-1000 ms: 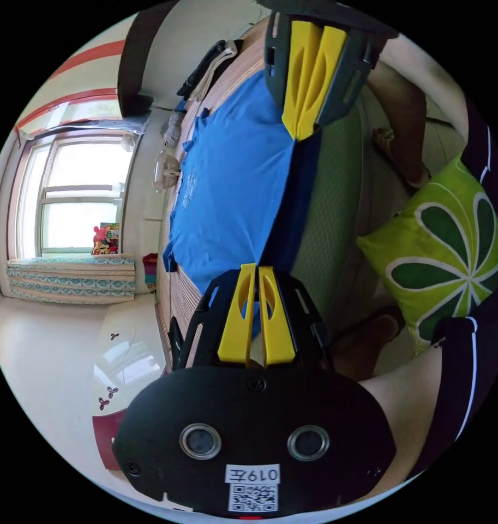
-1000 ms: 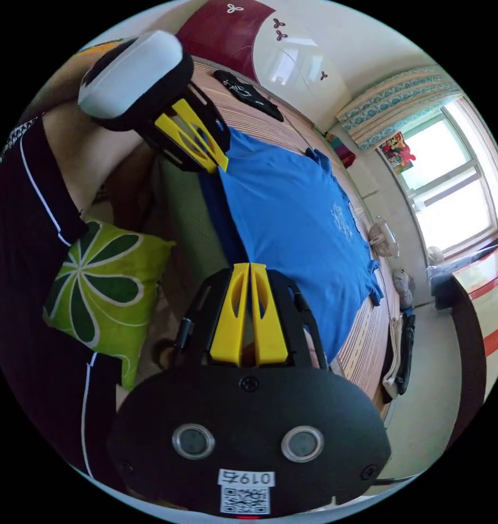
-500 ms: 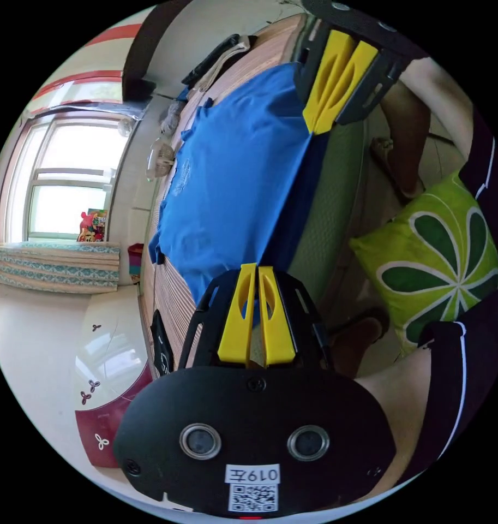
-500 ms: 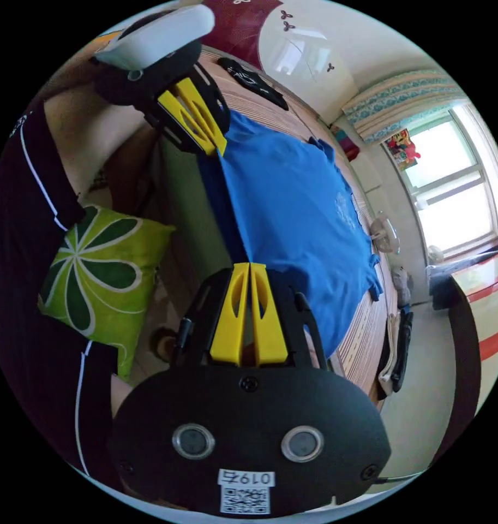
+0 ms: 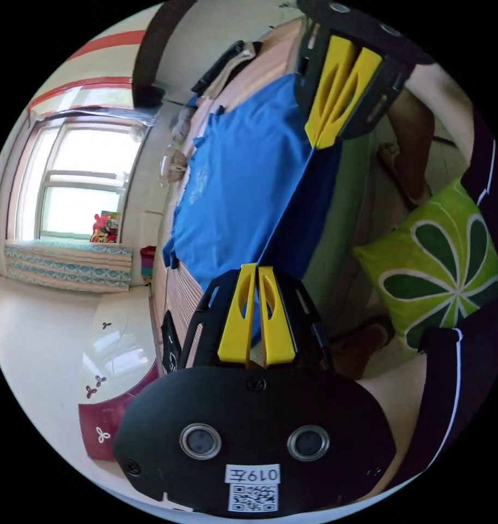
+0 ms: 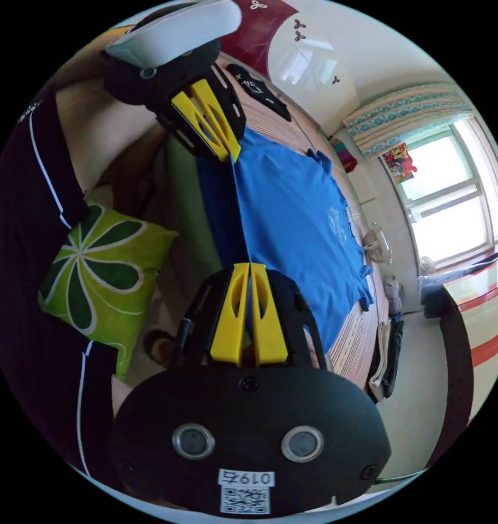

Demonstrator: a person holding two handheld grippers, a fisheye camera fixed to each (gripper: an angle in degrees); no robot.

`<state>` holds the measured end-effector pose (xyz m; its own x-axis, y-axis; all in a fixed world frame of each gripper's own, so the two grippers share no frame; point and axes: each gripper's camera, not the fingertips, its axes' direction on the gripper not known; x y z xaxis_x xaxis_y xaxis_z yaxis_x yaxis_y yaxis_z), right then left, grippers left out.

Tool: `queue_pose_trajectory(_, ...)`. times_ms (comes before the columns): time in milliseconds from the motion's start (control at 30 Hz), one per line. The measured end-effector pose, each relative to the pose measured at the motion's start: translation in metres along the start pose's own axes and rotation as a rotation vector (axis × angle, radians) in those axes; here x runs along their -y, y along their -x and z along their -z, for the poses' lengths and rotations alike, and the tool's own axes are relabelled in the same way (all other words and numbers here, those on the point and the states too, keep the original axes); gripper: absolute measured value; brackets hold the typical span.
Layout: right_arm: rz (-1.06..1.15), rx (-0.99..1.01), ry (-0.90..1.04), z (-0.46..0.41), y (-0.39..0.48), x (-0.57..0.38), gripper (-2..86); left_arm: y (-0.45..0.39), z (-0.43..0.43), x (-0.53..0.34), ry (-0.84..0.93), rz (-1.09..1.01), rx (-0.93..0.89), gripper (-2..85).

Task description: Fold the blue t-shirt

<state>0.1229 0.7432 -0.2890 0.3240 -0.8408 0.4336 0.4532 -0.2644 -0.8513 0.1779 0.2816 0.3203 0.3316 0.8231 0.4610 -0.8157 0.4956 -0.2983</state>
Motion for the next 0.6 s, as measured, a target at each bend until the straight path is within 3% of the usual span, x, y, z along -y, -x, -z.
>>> queue_pose_trajectory(67, 0.033, 0.082, 0.071, -0.024, 0.004, -0.010, -0.8, 0.004, -0.021, -0.003, 0.027, -0.054, -0.114, 0.6)
queue_pose_trajectory(167, 0.110, 0.043, 0.142, -0.056, 0.016, -0.016, -0.3, -0.012, -0.051, -0.002, 0.081, -0.189, -0.024, 0.6)
queue_pose_trajectory(400, 0.124, 0.156, 0.204, -0.072, -0.004, -0.042, 8.0, 0.058, -0.072, -0.009, 0.120, -0.140, -0.217, 0.6)
queue_pose_trajectory(500, 0.101, 0.158, 0.256, -0.072, -0.042, -0.067, 5.5, 0.106, -0.069, -0.027, 0.089, -0.143, -0.322, 0.6)
queue_pose_trajectory(600, -0.045, 0.206, 0.159, -0.051, -0.123, -0.093, 5.1, 0.172, -0.081, -0.046, 0.037, -0.067, -0.421, 0.7)
